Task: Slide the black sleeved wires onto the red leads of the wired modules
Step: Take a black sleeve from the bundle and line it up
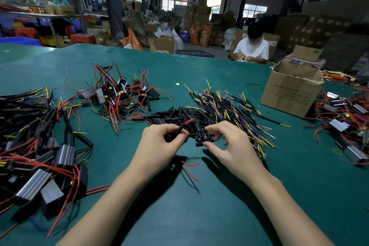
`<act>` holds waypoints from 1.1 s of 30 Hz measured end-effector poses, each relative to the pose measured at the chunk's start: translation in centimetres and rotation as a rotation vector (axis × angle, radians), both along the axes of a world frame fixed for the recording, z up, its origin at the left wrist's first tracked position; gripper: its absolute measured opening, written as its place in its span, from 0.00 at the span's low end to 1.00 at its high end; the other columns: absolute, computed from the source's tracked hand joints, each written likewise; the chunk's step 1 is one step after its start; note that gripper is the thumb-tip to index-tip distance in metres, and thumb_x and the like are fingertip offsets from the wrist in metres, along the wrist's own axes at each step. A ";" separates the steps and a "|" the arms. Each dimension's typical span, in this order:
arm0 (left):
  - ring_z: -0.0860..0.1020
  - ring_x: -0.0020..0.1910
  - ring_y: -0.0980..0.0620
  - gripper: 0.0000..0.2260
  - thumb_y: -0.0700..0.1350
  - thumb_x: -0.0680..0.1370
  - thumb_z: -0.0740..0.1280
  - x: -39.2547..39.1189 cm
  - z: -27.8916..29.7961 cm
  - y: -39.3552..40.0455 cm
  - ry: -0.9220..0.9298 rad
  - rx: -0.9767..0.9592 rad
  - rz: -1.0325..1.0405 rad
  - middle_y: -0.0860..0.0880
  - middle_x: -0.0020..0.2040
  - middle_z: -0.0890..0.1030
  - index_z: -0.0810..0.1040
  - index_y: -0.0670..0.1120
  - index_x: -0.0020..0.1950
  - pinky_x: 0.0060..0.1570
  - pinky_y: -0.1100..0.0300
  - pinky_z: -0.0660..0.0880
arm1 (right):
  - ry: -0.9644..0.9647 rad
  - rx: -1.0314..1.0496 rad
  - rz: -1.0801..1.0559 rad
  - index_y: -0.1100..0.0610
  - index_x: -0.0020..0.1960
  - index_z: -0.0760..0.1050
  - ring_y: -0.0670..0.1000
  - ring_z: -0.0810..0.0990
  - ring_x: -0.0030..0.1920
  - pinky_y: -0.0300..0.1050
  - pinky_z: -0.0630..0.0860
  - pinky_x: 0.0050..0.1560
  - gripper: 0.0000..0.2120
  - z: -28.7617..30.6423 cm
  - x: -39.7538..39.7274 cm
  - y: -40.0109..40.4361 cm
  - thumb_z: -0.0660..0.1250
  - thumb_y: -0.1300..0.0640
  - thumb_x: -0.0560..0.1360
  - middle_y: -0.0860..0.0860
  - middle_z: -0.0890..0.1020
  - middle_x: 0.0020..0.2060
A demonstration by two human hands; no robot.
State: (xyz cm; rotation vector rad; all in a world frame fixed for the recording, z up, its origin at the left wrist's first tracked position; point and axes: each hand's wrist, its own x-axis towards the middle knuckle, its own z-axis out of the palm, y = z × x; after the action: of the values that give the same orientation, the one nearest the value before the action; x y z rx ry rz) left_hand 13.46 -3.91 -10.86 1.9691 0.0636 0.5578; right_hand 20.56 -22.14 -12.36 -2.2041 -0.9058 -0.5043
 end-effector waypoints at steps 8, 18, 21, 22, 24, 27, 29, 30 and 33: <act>0.82 0.40 0.54 0.06 0.41 0.74 0.70 0.3 -0.3 0.2 -0.030 -0.017 0.096 0.56 0.34 0.83 0.83 0.51 0.40 0.45 0.63 0.75 | 0.013 -0.029 -0.281 0.53 0.38 0.77 0.45 0.72 0.36 0.38 0.65 0.34 0.06 -0.5 0.3 0.5 0.70 0.57 0.73 0.42 0.76 0.35; 0.81 0.39 0.59 0.04 0.41 0.74 0.70 0.1 -0.2 0.1 -0.033 -0.014 0.107 0.58 0.35 0.83 0.84 0.47 0.43 0.45 0.66 0.75 | -0.026 -0.210 -0.323 0.49 0.49 0.78 0.46 0.74 0.53 0.41 0.67 0.42 0.04 -0.1 -0.1 1.7 0.67 0.54 0.76 0.43 0.80 0.48; 0.81 0.38 0.60 0.03 0.41 0.74 0.70 0.1 -0.2 0.0 -0.032 -0.010 0.109 0.58 0.35 0.82 0.84 0.46 0.43 0.44 0.68 0.75 | -0.052 -0.389 -0.275 0.50 0.54 0.77 0.49 0.73 0.56 0.43 0.69 0.49 0.07 -0.5 0.0 1.7 0.63 0.54 0.78 0.44 0.78 0.52; 0.81 0.38 0.60 0.03 0.41 0.74 0.71 0.0 -0.2 0.0 -0.033 -0.008 0.109 0.58 0.34 0.82 0.84 0.46 0.43 0.44 0.68 0.75 | -0.070 -0.427 -0.265 0.50 0.55 0.76 0.49 0.73 0.57 0.43 0.68 0.50 0.07 -0.5 0.0 1.7 0.61 0.54 0.79 0.45 0.78 0.52; 0.81 0.37 0.58 0.03 0.41 0.74 0.71 0.0 -0.2 0.0 -0.038 -0.004 0.108 0.57 0.34 0.82 0.84 0.46 0.42 0.43 0.67 0.75 | -0.107 -0.470 -0.244 0.51 0.55 0.75 0.50 0.72 0.57 0.43 0.66 0.50 0.08 -0.5 0.1 1.7 0.60 0.55 0.79 0.46 0.77 0.51; 0.81 0.39 0.52 0.03 0.41 0.74 0.71 0.0 -0.2 0.0 -0.045 0.002 0.103 0.53 0.34 0.83 0.84 0.46 0.42 0.44 0.61 0.76 | -0.132 -0.493 -0.232 0.54 0.55 0.76 0.52 0.71 0.56 0.44 0.67 0.49 0.08 -0.5 0.1 1.7 0.60 0.57 0.79 0.49 0.76 0.50; 0.80 0.38 0.51 0.03 0.41 0.74 0.71 0.0 -0.3 0.0 -0.053 0.013 0.098 0.52 0.34 0.83 0.84 0.46 0.41 0.44 0.60 0.75 | -0.133 -0.514 -0.244 0.54 0.55 0.76 0.52 0.70 0.57 0.43 0.67 0.49 0.09 -0.4 0.1 1.6 0.59 0.57 0.79 0.49 0.76 0.51; 0.80 0.37 0.52 0.03 0.41 0.74 0.71 0.0 -0.4 0.0 -0.055 0.019 0.096 0.52 0.33 0.83 0.84 0.46 0.41 0.43 0.61 0.75 | -0.134 -0.521 -0.249 0.54 0.55 0.76 0.52 0.70 0.58 0.43 0.68 0.49 0.09 -0.4 0.0 1.6 0.58 0.57 0.79 0.49 0.76 0.52; 0.78 0.34 0.57 0.04 0.41 0.74 0.71 0.1 -0.4 0.1 -0.058 0.024 0.087 0.55 0.32 0.82 0.83 0.47 0.39 0.41 0.65 0.74 | -0.134 -0.553 -0.252 0.53 0.56 0.75 0.51 0.69 0.59 0.43 0.68 0.50 0.09 -0.3 0.0 1.7 0.57 0.58 0.79 0.48 0.76 0.53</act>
State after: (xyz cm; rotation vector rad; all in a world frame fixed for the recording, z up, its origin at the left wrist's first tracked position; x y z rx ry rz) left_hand 13.57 -3.85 -11.29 1.9789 0.1070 0.6751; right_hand 20.55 -20.39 -12.63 -2.8396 -0.9203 -0.5745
